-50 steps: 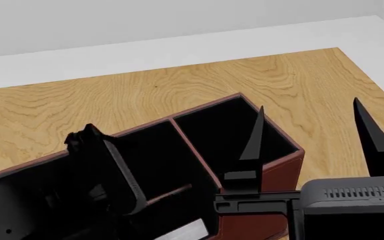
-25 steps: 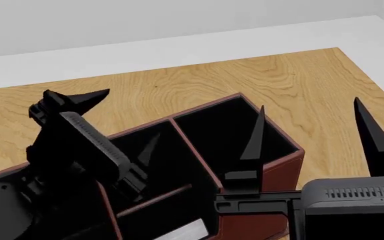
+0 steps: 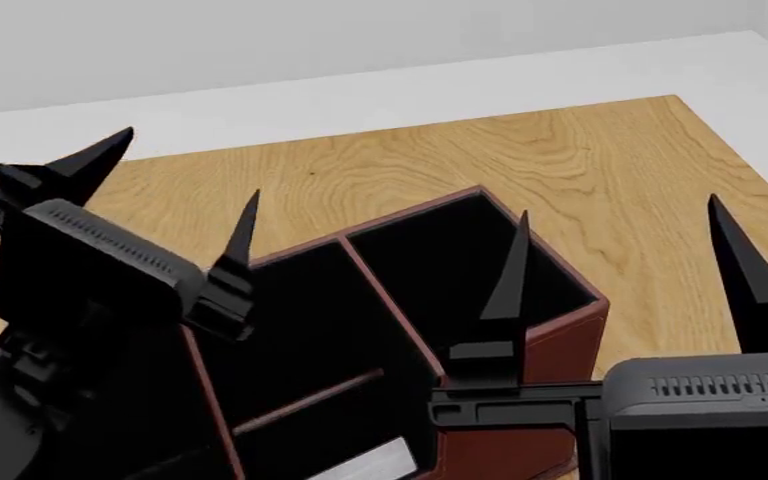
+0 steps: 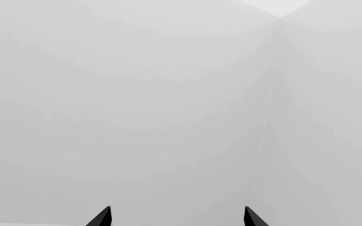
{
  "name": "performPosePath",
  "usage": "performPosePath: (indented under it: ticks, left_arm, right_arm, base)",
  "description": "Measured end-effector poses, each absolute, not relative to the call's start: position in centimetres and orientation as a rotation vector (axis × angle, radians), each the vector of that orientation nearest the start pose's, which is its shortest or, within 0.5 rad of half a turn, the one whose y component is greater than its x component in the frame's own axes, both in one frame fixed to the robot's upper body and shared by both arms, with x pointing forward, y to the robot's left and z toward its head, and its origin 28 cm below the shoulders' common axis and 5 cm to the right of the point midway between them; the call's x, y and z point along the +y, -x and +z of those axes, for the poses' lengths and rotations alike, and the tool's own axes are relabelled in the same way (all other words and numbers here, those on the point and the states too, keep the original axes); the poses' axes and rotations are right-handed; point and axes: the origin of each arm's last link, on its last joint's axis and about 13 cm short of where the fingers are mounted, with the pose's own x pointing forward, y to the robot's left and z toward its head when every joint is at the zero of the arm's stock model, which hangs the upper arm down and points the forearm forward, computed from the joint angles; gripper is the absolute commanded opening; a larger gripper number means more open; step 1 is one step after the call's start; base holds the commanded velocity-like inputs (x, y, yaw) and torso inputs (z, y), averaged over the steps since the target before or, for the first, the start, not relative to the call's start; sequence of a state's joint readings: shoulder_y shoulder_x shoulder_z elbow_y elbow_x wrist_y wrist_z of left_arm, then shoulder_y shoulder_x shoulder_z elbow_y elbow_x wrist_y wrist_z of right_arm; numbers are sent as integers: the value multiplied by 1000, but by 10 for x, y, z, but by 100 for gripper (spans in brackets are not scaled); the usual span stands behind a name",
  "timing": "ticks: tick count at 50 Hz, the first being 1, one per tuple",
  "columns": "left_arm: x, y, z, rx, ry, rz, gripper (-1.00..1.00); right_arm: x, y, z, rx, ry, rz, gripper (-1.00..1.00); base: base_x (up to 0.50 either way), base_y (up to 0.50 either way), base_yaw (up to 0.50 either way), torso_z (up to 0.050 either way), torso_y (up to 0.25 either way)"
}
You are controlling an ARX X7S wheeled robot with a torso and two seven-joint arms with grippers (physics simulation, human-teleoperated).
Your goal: Pick up the book and place it in the back compartment of the caddy.
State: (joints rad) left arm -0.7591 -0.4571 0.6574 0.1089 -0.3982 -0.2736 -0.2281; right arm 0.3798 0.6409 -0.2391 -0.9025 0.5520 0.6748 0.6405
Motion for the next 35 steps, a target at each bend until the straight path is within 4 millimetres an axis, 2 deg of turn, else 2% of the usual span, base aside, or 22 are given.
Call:
performPosePath:
  ticks: [35]
  left_arm:
    - [214,-285,174,-427,-231,-198,100]
  right_arm:
    - [-117,-192,205,-418,196,-29,100]
  base:
    - [0,0,0,0,0]
